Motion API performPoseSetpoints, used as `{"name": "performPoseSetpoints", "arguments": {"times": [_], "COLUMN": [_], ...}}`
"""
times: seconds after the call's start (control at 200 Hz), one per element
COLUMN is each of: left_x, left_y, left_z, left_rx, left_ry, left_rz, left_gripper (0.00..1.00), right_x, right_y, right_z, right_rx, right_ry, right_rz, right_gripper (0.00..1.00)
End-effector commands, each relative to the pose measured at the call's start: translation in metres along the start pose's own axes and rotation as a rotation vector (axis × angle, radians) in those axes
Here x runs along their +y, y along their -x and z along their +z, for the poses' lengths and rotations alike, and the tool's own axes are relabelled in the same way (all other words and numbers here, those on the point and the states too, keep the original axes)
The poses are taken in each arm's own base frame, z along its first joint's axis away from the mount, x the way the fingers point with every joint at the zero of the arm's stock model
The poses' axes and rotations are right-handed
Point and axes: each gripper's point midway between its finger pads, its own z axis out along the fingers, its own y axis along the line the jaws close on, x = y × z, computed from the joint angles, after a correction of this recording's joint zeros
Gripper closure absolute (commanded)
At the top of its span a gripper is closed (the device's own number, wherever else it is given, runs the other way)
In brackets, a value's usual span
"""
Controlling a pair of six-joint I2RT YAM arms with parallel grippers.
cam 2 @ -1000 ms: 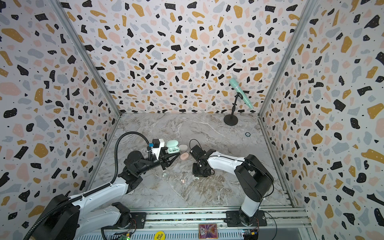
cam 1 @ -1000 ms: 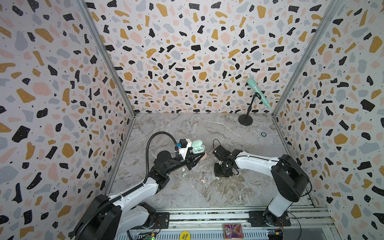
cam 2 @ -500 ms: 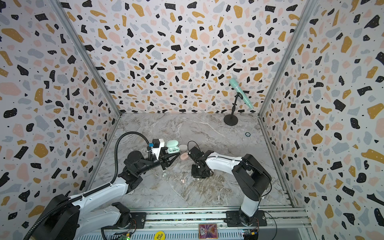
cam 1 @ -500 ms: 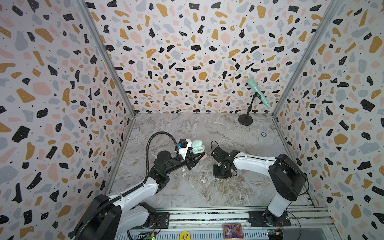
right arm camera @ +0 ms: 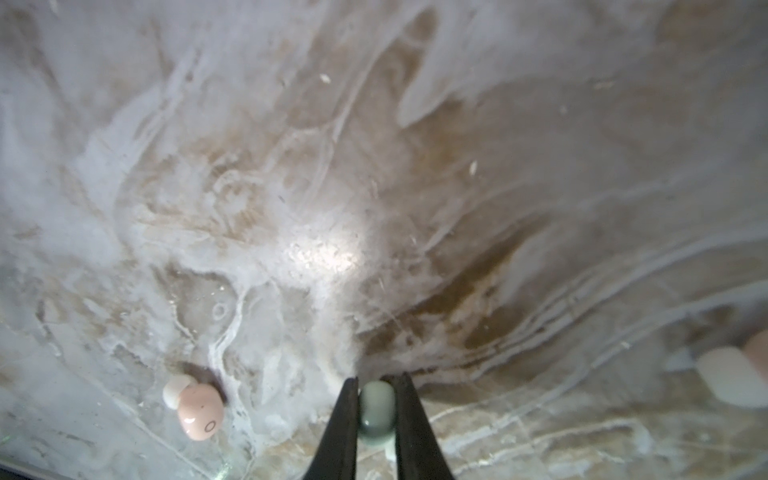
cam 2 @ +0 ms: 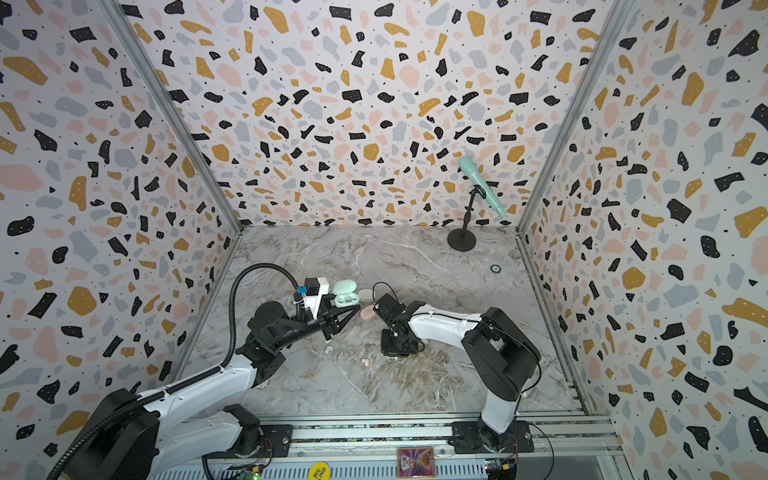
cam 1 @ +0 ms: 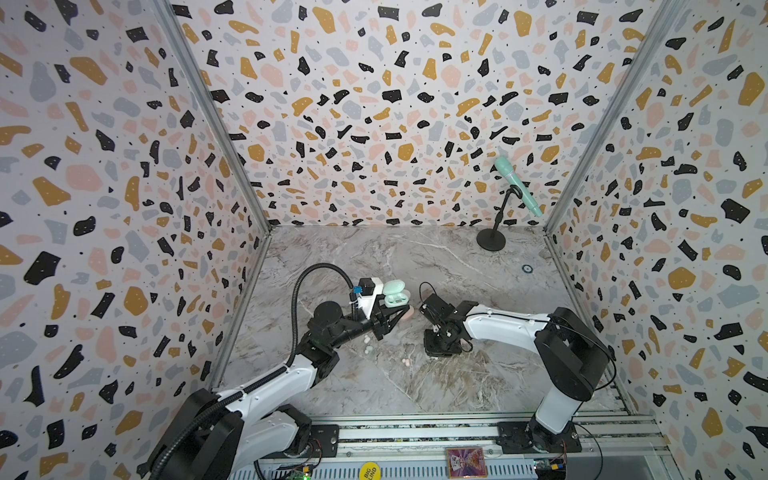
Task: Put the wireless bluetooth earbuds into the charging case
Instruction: 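Close the right gripper on the mint-green earbud, then lift the mint-green earbud and carry it to the case in the left gripper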
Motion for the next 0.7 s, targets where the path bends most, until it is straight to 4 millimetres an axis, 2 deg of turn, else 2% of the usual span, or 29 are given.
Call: {"name": "performPoseSetpoints", "arguments": {"times": [0.0, 0.21, 0.375, 0.511, 0.696], "left_x": [-0.006, -0.01, -0.017, -0.024, -0.04], "left_y": [0.013, 0.017, 0.024, 0.027, 0.03], "left_z": [-0.003, 0.002, 0.013, 0.026, 0.044], "left_rx": [-0.043, -0.054, -0.071, -0.08, -0.093], "left_ry": [-0.025, -0.065, -0.118, -0.167, -0.253], "left_rz": [0.045, 0.041, 0.049, 0.058, 0.075], "left_gripper": [0.56, 0.55, 0.55, 0.54, 0.54], "right_x": [0.003, 0.017, 0.022, 0.021, 0.008], "right_y": [0.002, 0.016, 0.028, 0.04, 0.055], "right_z": [-0.009, -0.04, -0.076, -0.123, -0.195], "right_rx": [-0.024, -0.106, -0.185, -0.278, -0.415], "right_ry": [-0.003, 0.087, 0.196, 0.313, 0.446], "right_rz": [-0.03, -0.065, -0.084, -0.116, -0.169], "right_gripper": [0.89, 0.89, 0.89, 0.89, 0.89]}}
